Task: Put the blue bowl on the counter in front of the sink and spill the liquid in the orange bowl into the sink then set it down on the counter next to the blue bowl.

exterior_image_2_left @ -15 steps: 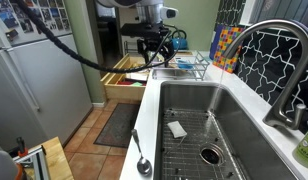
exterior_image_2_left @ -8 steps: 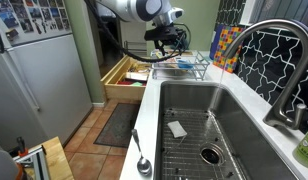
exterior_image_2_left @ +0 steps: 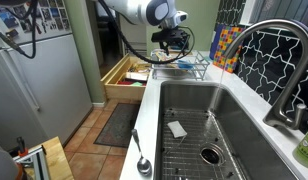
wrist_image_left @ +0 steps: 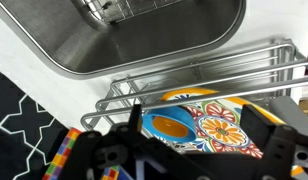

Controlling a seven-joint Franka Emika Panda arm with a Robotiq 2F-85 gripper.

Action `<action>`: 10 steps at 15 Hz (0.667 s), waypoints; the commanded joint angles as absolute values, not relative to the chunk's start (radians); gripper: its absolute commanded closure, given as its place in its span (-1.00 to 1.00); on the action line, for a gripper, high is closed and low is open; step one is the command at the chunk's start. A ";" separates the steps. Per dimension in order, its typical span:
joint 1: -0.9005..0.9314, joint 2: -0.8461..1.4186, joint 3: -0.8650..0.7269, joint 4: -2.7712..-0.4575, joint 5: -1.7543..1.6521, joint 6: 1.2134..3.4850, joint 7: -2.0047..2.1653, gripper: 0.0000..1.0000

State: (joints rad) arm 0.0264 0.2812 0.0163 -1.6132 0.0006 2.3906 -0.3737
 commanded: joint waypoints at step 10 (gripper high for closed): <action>-0.031 0.441 0.110 -1.454 0.133 2.424 -0.474 -1.00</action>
